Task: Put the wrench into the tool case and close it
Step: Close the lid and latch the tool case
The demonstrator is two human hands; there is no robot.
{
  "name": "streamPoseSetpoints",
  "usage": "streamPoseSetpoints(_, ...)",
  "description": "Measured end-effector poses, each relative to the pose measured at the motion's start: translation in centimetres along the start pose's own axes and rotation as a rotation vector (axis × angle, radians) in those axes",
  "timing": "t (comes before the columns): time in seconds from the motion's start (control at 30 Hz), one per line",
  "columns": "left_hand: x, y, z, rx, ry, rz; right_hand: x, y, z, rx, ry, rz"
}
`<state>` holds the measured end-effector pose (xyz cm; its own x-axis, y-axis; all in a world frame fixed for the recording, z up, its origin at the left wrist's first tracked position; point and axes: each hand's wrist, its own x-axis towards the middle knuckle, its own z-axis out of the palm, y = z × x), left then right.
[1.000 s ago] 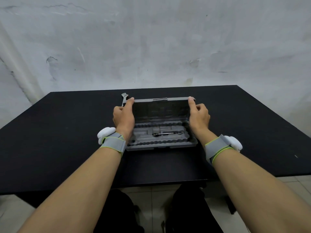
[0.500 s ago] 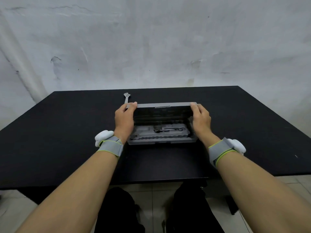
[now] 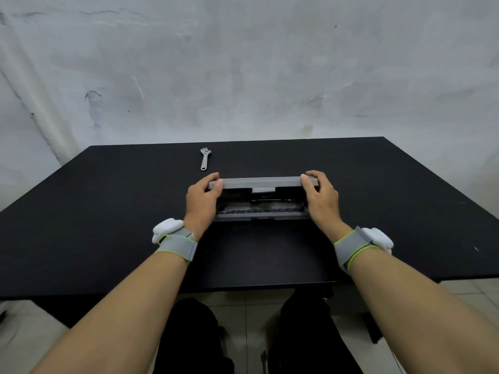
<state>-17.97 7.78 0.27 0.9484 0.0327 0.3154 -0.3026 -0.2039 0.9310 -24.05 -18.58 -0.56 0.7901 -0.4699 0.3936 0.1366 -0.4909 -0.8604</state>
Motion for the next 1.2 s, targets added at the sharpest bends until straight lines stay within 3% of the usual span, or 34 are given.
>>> streamPoseSetpoints(0.2, -1.4, -1.1, -0.2, 0.144, -0.091, 0.016, -0.5, 1.3, 0.0, -0.071, -0.069, -0.037)
streamPoseSetpoints(0.5, -2.5, -1.7, -0.2, 0.288, -0.102, 0.047, -0.6, 2.1, 0.5, -0.185, -0.093, -0.121)
streamPoseSetpoints(0.97, -3.0, -1.7, 0.3, 0.401, -0.166, 0.004, -1.1, 1.6, 0.4, -0.311, -0.168, -0.078)
streamPoseSetpoints(1.07, -3.4, -1.2, 0.5, 0.433, -0.168, 0.064, -1.2, 1.4, 0.3, -0.373, -0.167, -0.106)
streamPoseSetpoints(1.2, -3.9, -0.9, 0.7, 0.621, -0.221, 0.243, -1.8, 0.8, 0.5, -0.523, -0.149, -0.325)
